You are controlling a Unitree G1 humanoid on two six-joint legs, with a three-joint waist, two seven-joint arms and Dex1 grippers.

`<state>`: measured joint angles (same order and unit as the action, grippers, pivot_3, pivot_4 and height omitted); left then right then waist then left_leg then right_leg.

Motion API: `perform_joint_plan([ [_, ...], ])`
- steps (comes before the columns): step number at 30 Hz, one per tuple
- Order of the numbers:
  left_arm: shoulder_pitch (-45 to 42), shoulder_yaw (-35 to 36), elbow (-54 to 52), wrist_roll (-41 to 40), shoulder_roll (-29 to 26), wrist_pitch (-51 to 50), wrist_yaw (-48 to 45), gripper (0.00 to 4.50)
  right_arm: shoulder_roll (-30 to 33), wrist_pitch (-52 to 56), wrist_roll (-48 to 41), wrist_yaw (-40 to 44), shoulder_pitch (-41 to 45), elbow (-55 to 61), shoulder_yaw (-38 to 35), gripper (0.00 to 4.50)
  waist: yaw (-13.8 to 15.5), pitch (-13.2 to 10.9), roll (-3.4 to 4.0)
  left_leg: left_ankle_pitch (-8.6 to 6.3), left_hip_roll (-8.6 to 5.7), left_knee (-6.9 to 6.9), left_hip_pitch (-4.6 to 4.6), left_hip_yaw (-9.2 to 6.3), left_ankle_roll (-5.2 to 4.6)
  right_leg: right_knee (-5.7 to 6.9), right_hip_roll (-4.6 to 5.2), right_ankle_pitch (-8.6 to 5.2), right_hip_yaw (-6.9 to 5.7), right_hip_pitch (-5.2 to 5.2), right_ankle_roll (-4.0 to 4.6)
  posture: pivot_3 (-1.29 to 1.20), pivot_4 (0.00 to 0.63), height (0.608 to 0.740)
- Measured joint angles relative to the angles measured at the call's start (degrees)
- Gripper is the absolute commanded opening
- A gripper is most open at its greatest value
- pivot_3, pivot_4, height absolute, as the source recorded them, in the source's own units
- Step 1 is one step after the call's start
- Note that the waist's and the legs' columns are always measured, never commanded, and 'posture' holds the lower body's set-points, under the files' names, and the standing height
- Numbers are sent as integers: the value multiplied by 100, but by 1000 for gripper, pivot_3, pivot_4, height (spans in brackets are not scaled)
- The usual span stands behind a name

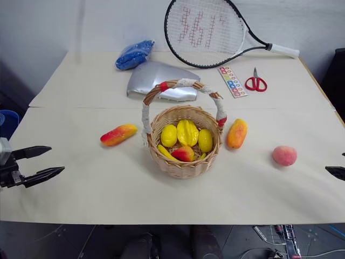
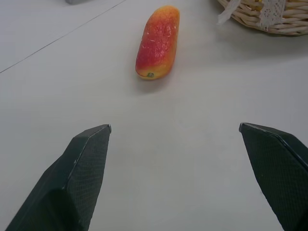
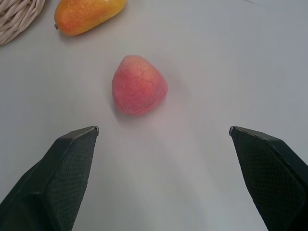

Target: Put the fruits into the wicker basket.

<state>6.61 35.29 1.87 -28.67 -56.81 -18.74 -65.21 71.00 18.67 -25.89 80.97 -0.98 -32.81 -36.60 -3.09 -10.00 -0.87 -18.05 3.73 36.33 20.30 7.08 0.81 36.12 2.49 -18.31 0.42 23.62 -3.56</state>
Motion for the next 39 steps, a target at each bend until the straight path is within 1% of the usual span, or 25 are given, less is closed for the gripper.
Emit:
perform_joint_plan([
  [5, 3, -1, 69, 186, 0, 80, 168, 4489, 0, -82, 13, 12, 12, -138, 3, 4500, -19, 0, 0, 0, 0, 9, -2, 3, 0, 9, -1, 0, 3, 0, 0, 0, 150, 740],
  [15, -3, -53, 83, 293, 1, 72, 425, 4489, 0, -280, 191, -62, 122, -346, 37, 4500, -18, 0, 0, 0, 1, 32, -7, 4, 1, 37, -1, 0, 6, 0, 0, 0, 150, 740],
  [21, -222, -217, 99, 353, 2, 60, 612, 4489, -1, -349, 196, -172, 230, -350, 37, 4500, -19, -1, 1, -2, 2, 62, -6, 3, -1, 59, -1, 0, 7, -2, 0, 0, 150, 740],
  [24, -433, -275, 96, 356, 2, -56, 782, 4489, -51, -115, 97, -161, 235, -210, 23, 4500, -14, -1, 0, -2, 2, 65, -4, 1, -1, 64, 0, 0, 7, -2, 0, 0, 150, 740],
  [28, -738, -525, -21, 405, 2, -212, 962, 4489, -74, 652, -330, 12, 66, 482, -155, 4500, -8, -6, 8, -3, 2, 67, -4, 1, -1, 71, 0, 0, 9, -1, 0, 0, 150, 740],
  [30, -1044, -801, -175, 406, 2, -401, 1074, 4489, -76, 1158, -649, 91, -101, 1343, -399, 4500, 2, -6, 8, -2, 2, 70, -2, -3, 0, 77, -1, 0, 8, -1, -1, 0, 150, 740],
  [34, -1718, -1330, -307, 457, -2, -644, 1195, 4489, -81, 1863, -1241, 63, -121, 2853, -756, 4500, 8, -7, 6, -1, 3, 73, 0, -9, 2, 79, -5, 1, 6, -2, -2, 0, 150, 740],
  [36, -2175, -1760, -259, 593, -51, -820, 1191, 4489, -104, 2260, -1702, -73, 86, 3649, -818, 4500, 11, -9, 6, -1, 1, 74, 2, -9, 2, 81, -7, 1, 7, 0, -3, 0, 150, 740],
  [39, -2835, -2344, -200, 678, -80, -1138, 1107, 4489, -72, 2824, -2538, -360, 658, 4588, -890, 4500, 14, -13, 1, 1, 4, 74, 5, -14, 7, 78, -12, 1, 4, 1, -3, 0, 150, 740],
])
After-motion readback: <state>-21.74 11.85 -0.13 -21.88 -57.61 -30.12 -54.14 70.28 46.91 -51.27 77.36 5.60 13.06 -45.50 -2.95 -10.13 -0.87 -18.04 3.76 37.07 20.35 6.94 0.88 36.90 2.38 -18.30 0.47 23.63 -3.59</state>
